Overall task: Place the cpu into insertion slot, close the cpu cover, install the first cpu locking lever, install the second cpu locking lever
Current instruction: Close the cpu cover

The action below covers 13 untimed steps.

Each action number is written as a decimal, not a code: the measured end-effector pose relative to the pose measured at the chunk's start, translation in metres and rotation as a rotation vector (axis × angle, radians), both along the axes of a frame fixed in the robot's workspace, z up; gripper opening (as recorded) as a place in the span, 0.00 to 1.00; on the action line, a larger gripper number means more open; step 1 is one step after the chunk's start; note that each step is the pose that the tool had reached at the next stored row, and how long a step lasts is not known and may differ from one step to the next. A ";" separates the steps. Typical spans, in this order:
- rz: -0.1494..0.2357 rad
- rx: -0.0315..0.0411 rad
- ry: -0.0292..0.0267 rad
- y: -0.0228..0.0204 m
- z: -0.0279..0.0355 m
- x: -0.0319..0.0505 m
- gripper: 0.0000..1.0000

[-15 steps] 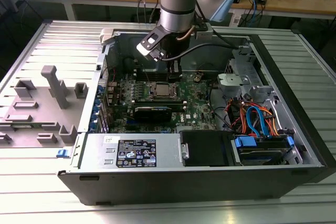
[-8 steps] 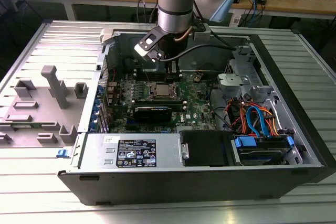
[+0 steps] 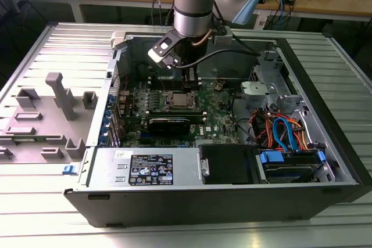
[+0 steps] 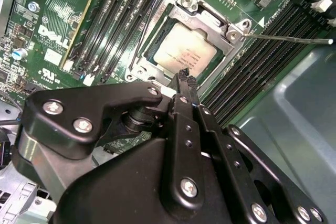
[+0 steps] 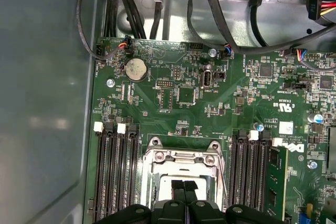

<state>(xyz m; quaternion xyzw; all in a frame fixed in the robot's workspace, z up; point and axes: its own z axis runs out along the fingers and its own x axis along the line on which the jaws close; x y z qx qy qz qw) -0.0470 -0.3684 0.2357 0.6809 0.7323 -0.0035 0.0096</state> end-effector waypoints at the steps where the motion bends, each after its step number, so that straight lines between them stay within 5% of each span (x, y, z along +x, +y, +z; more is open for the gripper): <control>1: 0.000 0.0002 -0.0001 0.0000 -0.0001 -0.0005 0.11; 13: 0.000 0.0001 -0.0001 0.0000 -0.0002 -0.0039 0.11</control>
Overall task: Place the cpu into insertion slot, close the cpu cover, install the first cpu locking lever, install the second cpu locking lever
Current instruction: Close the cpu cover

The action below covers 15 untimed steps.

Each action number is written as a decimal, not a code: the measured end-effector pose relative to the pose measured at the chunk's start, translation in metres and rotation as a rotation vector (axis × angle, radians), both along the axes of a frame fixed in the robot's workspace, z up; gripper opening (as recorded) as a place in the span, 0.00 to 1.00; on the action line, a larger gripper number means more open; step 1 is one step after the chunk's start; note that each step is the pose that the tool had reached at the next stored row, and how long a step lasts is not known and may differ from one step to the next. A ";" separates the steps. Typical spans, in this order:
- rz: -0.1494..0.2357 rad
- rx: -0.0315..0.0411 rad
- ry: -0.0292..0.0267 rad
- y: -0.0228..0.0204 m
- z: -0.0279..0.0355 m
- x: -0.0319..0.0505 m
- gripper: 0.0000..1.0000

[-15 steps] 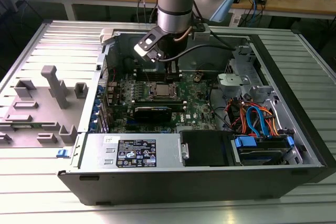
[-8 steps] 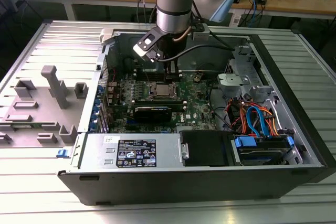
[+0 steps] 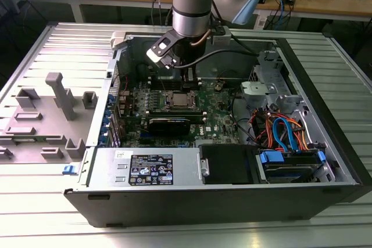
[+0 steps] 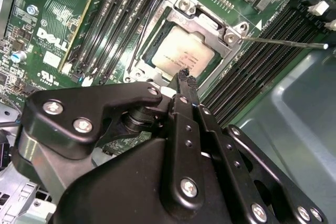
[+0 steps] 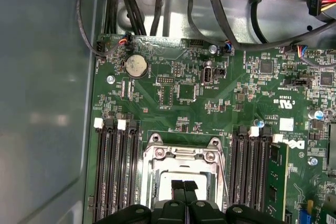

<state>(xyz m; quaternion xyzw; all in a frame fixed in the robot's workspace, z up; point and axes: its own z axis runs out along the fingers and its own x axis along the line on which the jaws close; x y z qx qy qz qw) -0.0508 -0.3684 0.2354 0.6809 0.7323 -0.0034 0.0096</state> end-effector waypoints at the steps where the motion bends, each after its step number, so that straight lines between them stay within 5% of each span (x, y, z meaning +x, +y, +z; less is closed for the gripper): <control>1: 0.000 0.0000 0.0000 0.0000 -0.0002 -0.0012 0.11; 7: 0.008 0.0000 0.0000 0.0000 -0.0033 -0.0117 0.11; 15: 0.028 0.0008 0.0003 -0.0024 -0.0161 -0.0261 0.11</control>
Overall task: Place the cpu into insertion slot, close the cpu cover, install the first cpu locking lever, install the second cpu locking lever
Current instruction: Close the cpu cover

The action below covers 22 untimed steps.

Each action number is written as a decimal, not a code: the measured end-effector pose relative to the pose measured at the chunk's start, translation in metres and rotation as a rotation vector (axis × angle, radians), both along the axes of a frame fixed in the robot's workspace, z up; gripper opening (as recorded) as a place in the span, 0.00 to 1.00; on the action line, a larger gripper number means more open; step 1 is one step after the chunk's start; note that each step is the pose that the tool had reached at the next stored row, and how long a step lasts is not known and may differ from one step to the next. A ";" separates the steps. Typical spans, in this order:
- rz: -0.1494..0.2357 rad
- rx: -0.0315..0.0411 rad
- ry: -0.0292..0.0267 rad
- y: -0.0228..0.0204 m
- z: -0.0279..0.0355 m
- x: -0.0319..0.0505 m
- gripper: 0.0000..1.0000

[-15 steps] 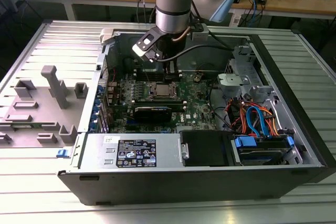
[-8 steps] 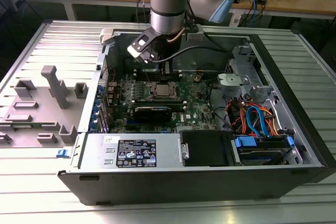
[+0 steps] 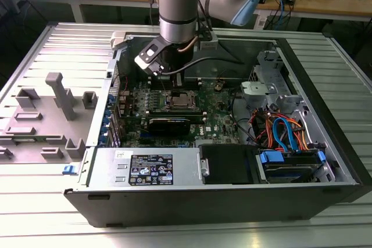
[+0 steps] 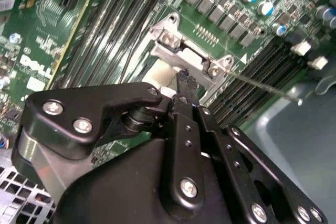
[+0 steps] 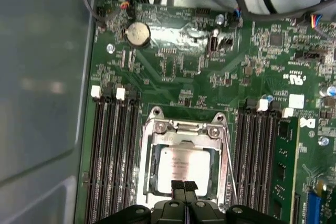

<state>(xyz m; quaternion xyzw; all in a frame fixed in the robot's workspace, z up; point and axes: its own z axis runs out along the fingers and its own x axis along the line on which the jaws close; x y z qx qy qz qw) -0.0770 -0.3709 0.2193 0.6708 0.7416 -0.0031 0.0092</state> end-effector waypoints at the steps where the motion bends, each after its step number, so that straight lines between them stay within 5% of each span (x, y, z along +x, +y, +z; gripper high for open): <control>1: 0.000 0.0000 0.0000 0.0000 -0.0014 -0.0006 0.11; 22: 0.000 0.0014 0.0000 0.0000 -0.0107 -0.0064 0.11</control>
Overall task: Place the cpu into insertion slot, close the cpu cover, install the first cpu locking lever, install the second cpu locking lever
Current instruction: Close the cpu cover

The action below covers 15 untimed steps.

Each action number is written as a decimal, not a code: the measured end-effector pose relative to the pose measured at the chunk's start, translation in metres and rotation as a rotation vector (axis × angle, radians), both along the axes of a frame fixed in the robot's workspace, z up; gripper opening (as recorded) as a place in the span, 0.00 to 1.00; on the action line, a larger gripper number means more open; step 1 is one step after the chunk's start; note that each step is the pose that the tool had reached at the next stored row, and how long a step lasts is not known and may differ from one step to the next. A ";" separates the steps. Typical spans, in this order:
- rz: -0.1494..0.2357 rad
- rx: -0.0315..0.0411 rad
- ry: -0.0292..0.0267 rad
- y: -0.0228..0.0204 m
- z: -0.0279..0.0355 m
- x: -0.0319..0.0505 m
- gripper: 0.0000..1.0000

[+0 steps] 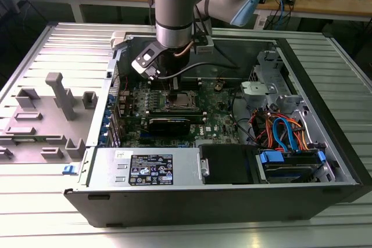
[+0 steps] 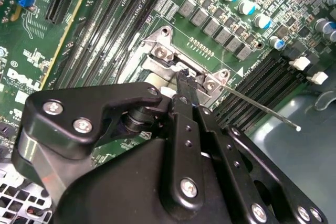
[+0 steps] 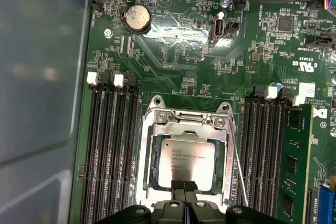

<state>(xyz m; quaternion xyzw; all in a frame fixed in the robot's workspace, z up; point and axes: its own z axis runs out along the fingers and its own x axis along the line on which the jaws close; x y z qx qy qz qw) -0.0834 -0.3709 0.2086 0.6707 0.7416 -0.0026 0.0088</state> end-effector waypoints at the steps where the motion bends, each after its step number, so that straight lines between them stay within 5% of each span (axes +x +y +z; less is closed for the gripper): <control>1: 0.000 0.0000 0.0000 0.0000 -0.0007 0.0000 0.11; 15: 0.000 0.0000 0.0000 0.0000 -0.0019 -0.0020 0.11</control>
